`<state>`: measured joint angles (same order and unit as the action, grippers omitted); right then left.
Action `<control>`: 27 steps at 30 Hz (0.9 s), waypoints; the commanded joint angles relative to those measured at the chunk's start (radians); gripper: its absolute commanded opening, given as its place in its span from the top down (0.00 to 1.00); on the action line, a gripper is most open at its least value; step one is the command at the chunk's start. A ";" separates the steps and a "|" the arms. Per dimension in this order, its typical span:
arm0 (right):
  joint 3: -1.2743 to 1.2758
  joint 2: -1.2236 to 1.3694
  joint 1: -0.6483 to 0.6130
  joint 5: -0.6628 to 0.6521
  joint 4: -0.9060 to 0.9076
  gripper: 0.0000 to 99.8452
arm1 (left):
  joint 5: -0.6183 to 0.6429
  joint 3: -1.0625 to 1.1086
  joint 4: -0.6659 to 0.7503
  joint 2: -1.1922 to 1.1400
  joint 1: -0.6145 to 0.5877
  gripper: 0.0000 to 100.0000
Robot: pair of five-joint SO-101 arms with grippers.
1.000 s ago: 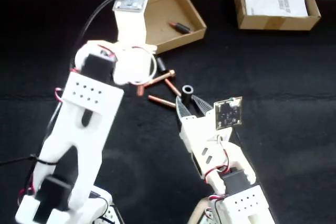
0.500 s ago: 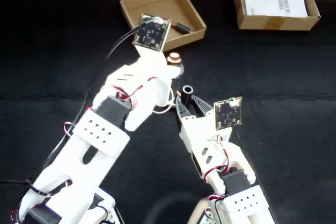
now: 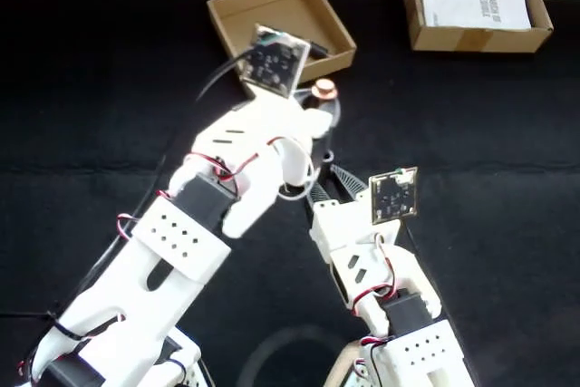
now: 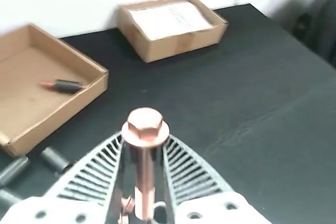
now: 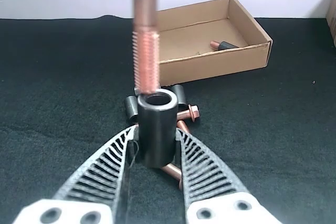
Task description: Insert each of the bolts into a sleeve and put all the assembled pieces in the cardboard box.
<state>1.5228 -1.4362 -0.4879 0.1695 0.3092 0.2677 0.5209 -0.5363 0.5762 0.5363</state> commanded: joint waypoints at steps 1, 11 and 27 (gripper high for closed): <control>-0.002 -0.008 -0.007 0.005 -0.019 0.99 | -0.006 -0.048 0.029 0.033 0.042 0.99; -0.002 -0.010 -0.002 0.005 -0.019 0.99 | -0.008 -0.012 0.026 0.033 0.053 0.99; -0.002 -0.010 -0.002 0.005 -0.019 0.99 | -0.008 0.157 0.021 0.042 0.054 0.99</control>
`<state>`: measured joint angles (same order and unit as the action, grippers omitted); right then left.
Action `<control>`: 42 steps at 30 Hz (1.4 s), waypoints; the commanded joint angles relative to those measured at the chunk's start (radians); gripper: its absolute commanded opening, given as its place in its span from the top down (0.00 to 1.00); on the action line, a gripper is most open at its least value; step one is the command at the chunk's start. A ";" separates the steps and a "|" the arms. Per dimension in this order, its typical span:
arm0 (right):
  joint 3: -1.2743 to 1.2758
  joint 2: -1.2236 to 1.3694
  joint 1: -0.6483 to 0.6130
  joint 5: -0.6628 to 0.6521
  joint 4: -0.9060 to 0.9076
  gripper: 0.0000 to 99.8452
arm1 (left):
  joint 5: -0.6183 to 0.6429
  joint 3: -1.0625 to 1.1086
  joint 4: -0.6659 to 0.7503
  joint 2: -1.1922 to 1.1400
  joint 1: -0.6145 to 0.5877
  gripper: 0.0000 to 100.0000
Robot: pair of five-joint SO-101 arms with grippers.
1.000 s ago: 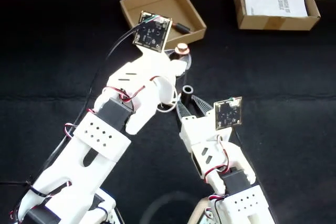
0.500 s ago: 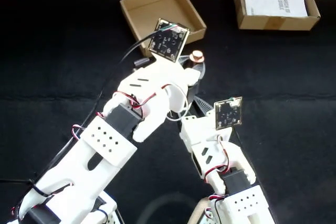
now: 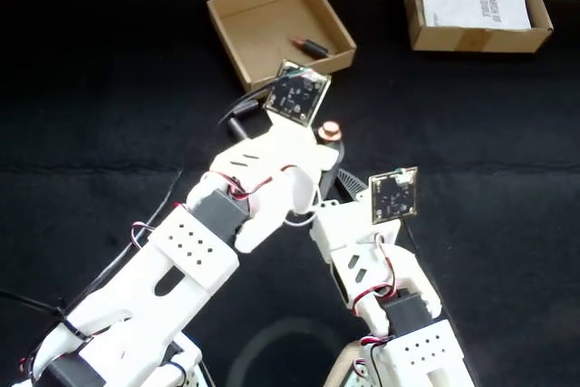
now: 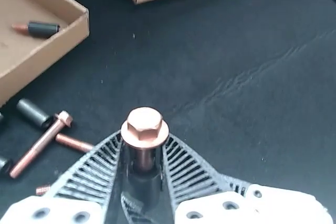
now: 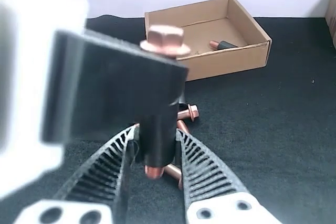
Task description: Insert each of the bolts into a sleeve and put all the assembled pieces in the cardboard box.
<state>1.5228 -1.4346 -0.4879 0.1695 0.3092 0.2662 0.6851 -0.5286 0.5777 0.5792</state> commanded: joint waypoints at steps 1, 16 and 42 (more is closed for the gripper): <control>-0.002 -0.012 -0.002 0.005 -0.019 0.99 | -0.020 -0.012 0.002 0.041 0.010 0.98; -0.007 -0.010 0.065 0.006 -0.019 0.99 | -0.097 -0.013 -0.419 0.278 0.019 0.72; -0.966 0.808 0.081 0.104 0.245 0.99 | -0.094 0.605 -0.181 0.825 -0.506 0.98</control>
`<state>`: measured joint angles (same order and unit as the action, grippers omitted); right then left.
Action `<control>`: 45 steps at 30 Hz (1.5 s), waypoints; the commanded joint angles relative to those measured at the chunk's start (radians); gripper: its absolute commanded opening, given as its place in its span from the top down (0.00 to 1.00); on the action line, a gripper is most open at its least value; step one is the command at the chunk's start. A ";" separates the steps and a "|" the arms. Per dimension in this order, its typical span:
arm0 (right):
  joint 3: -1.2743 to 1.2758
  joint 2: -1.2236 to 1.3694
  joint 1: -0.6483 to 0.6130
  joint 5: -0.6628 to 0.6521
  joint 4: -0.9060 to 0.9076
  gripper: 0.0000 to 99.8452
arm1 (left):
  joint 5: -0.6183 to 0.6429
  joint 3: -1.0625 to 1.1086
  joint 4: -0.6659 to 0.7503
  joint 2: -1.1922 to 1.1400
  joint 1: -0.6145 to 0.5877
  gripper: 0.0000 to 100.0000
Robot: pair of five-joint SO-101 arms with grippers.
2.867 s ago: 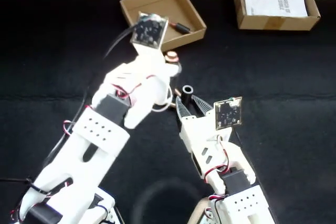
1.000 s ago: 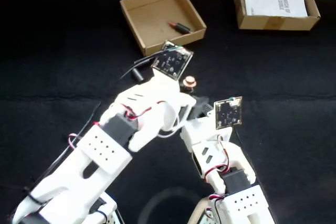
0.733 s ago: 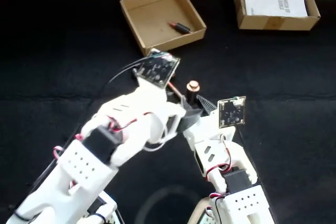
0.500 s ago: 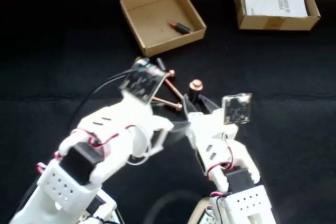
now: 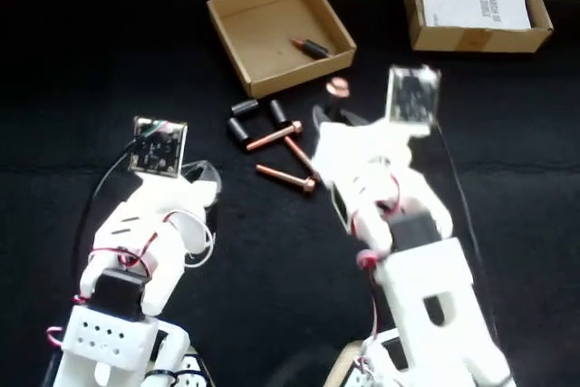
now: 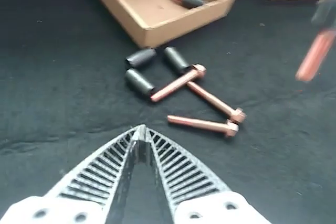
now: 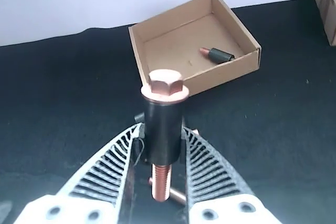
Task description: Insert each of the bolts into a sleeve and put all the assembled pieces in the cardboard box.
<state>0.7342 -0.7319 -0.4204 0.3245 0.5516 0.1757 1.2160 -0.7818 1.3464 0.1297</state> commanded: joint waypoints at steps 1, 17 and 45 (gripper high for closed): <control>-0.223 0.148 0.013 -0.075 0.002 0.99 | -0.002 0.113 0.092 0.081 -0.079 0.98; -0.974 0.855 0.140 -0.198 -0.004 0.99 | 0.000 0.479 0.284 0.450 -0.344 0.98; -2.325 1.985 0.143 -0.193 0.001 0.99 | 0.000 0.481 -0.018 0.455 -0.344 0.98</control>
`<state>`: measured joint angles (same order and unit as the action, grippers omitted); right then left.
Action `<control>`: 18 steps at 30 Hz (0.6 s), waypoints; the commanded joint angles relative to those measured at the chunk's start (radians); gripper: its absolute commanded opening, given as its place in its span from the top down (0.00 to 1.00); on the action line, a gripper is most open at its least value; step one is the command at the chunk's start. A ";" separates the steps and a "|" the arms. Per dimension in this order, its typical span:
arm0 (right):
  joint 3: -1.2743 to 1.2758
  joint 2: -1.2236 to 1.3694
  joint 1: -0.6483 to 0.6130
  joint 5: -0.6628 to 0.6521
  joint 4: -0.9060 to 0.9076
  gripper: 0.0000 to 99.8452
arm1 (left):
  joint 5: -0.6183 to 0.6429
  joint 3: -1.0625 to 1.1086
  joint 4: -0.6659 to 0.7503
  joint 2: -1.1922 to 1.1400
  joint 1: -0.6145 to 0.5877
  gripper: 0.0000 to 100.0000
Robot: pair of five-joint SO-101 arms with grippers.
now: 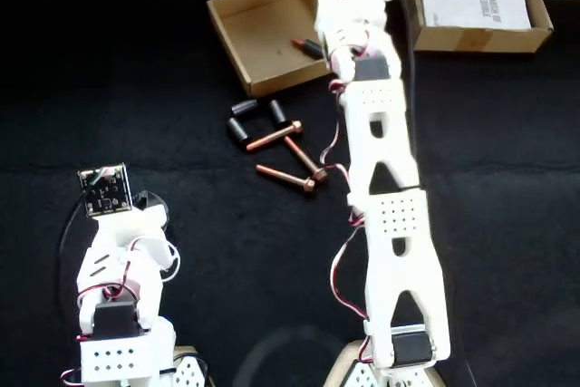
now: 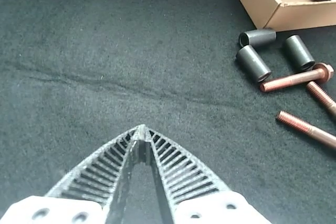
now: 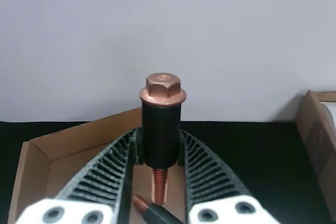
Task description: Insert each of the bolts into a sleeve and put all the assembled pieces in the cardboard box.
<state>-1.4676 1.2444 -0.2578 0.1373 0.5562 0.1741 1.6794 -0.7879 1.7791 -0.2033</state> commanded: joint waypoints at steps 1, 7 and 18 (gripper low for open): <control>-0.140 0.031 -0.025 -0.006 -0.004 0.99 | 0.002 0.018 -0.017 0.025 -0.012 0.98; -0.211 0.074 -0.062 -0.006 0.196 0.89 | 0.002 0.018 -0.017 0.027 -0.012 0.98; -0.291 0.013 -0.079 -0.005 0.479 0.80 | 0.002 0.018 -0.018 0.027 -0.012 0.98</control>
<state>-1.6471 1.3364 -0.3314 0.1373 0.9659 0.1741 1.6794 -0.8032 1.7929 -0.2033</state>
